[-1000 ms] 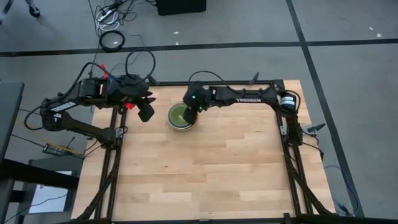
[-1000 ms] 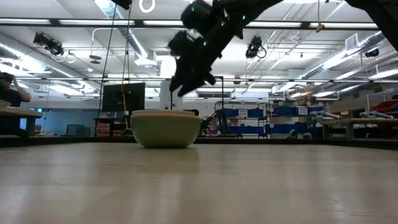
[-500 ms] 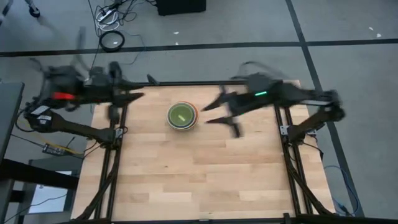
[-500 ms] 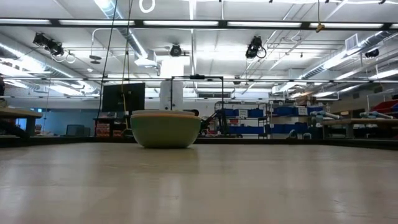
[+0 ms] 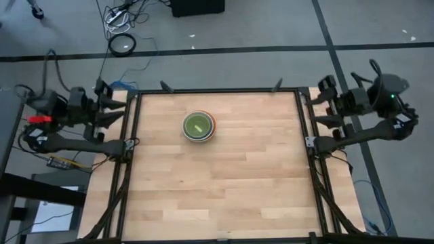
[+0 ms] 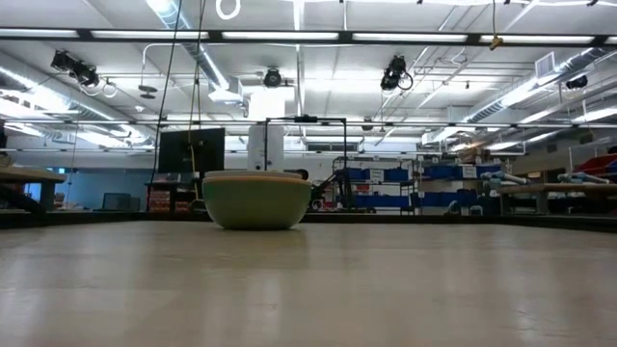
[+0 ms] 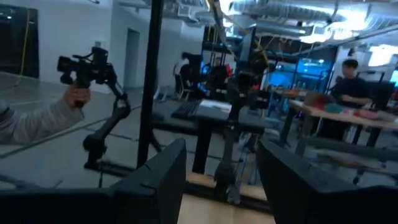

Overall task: Nest bowls inside each other
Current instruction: Return to Home Position

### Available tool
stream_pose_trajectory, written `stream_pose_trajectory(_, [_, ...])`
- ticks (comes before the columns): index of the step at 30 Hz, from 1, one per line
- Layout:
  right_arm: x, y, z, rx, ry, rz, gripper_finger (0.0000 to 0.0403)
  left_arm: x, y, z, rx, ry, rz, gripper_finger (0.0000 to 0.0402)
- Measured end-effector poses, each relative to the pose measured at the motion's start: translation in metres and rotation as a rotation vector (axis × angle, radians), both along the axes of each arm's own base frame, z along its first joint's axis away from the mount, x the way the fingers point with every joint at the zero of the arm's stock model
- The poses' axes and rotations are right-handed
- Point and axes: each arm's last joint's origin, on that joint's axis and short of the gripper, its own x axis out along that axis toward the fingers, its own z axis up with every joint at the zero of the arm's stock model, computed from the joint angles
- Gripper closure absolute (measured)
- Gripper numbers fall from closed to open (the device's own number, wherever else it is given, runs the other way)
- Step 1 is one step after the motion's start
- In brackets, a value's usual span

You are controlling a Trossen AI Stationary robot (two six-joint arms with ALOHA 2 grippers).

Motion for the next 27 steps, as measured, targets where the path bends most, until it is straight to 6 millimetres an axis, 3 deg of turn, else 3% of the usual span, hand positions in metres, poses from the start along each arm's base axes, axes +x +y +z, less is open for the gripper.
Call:
stream_pose_trajectory(5, [-0.031,-0.004,-0.044,0.091,-0.042,-0.061,0.0218,0.002,0.0,-0.047,-0.033,-0.01,-0.007,0.0275])
stream_pose_trajectory(11, [-0.039,-0.005,-0.103,0.145,-0.102,-0.072,0.0219,0.005,0.0,-0.094,-0.038,-0.05,-0.009,0.0275])
stream_pose_trajectory(18, [-0.012,-0.006,-0.18,0.234,-0.065,-0.127,0.0218,0.016,0.001,-0.155,-0.016,-0.008,0.006,0.0275])
stream_pose_trajectory(22, [0.011,-0.005,-0.226,0.229,-0.032,-0.132,0.0218,0.037,0.001,-0.189,0.009,0.058,-0.001,0.0275])
stream_pose_trajectory(27, [0.021,-0.006,-0.253,0.214,-0.076,-0.16,0.0217,0.053,0.0,-0.219,0.041,0.024,-0.035,0.0275])
